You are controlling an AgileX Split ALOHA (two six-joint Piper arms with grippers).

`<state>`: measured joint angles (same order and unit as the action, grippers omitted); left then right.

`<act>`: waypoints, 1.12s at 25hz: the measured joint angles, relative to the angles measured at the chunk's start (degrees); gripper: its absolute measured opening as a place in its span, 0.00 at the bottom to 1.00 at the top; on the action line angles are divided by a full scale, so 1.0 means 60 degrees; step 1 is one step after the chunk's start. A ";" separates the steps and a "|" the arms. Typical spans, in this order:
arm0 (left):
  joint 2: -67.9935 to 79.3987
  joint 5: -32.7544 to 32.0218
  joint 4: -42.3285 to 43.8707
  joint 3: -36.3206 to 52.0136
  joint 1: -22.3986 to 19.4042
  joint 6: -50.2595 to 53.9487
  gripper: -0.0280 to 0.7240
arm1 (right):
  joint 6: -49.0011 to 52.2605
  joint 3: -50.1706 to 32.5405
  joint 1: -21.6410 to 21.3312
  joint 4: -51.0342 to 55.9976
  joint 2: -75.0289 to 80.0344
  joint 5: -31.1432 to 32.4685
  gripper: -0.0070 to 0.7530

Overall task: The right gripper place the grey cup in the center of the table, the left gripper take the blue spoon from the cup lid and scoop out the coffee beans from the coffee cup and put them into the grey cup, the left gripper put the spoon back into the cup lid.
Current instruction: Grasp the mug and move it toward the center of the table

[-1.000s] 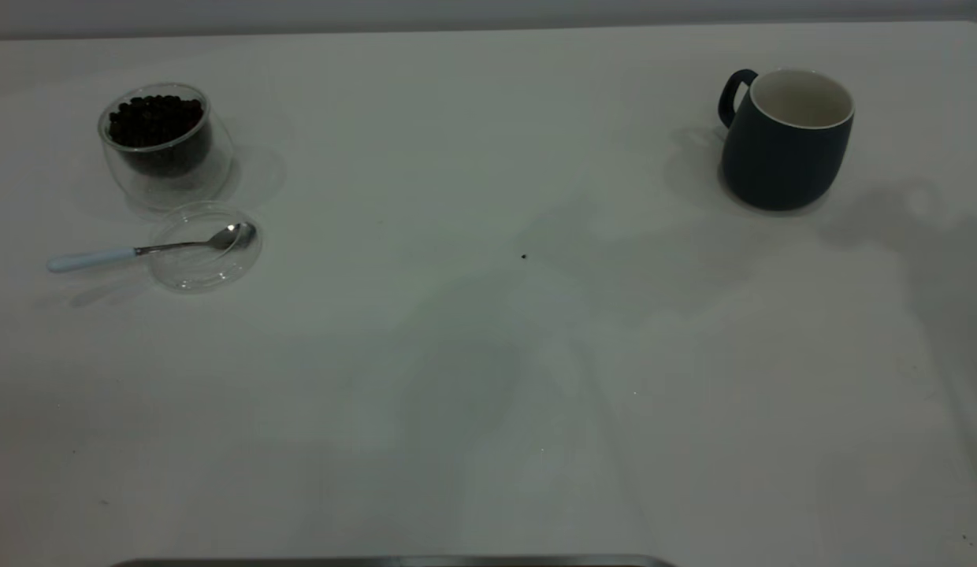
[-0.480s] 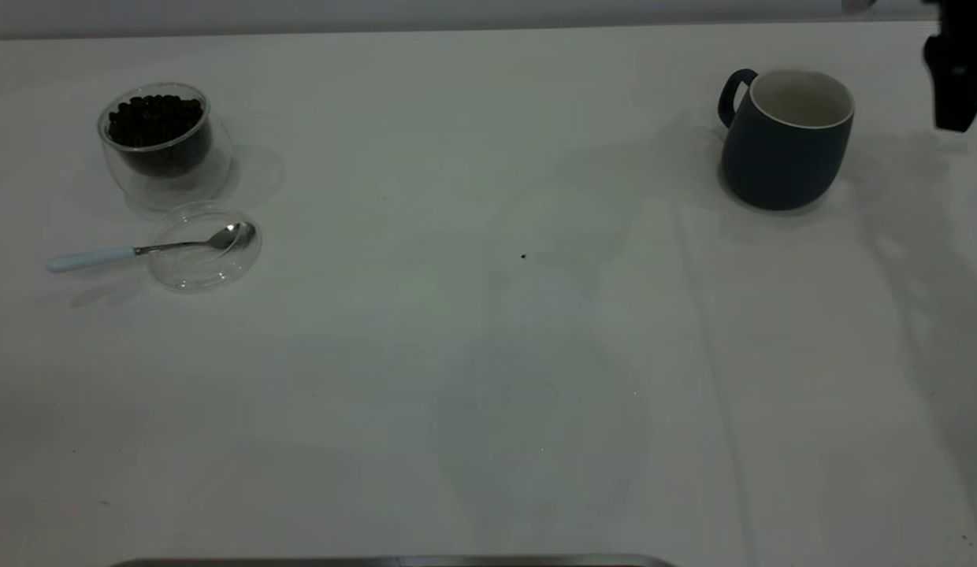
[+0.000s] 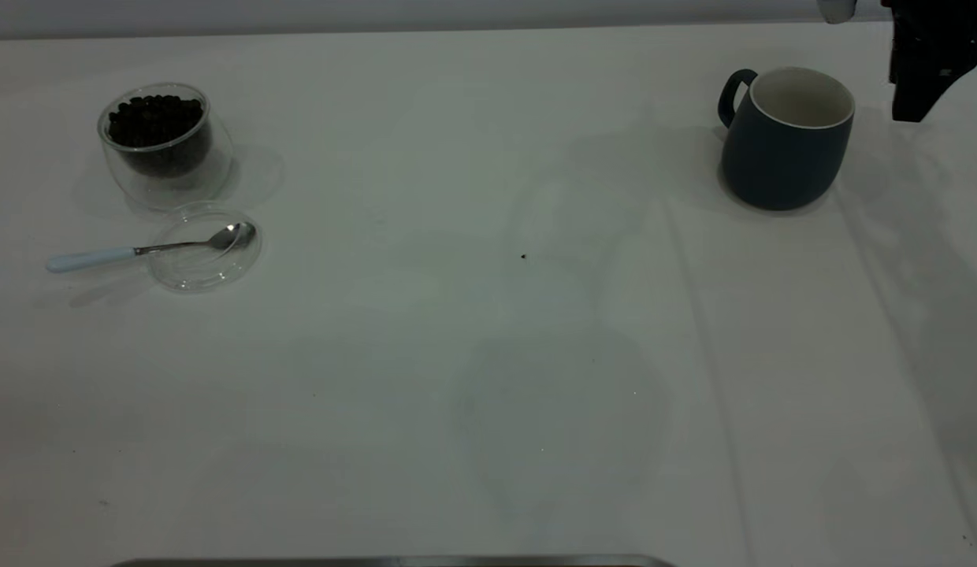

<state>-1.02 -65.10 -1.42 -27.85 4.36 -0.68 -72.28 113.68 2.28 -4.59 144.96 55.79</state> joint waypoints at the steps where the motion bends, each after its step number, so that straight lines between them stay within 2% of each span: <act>1: 0.0000 0.0000 0.0000 0.0000 0.0000 0.0000 0.81 | -0.0305 0.0000 0.0000 0.0203 0.0009 -0.0099 0.61; 9: 0.0000 0.0000 0.0000 0.0000 0.0000 0.0000 0.81 | -0.2215 0.0018 0.0007 0.1677 0.0448 -0.0360 0.61; 13: 0.0000 0.0000 0.0000 0.0000 0.0000 0.0000 0.81 | -0.2877 0.0029 0.0290 0.2247 0.0481 -0.0318 0.61; 28: 0.0000 0.0000 0.0000 0.0000 0.0000 0.0004 0.81 | -0.3017 0.0093 0.2964 0.2905 0.0481 -0.0150 0.61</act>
<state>-1.02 -65.10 -1.42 -27.85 4.36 -0.65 -90.38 114.25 20.06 12.84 147.85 54.89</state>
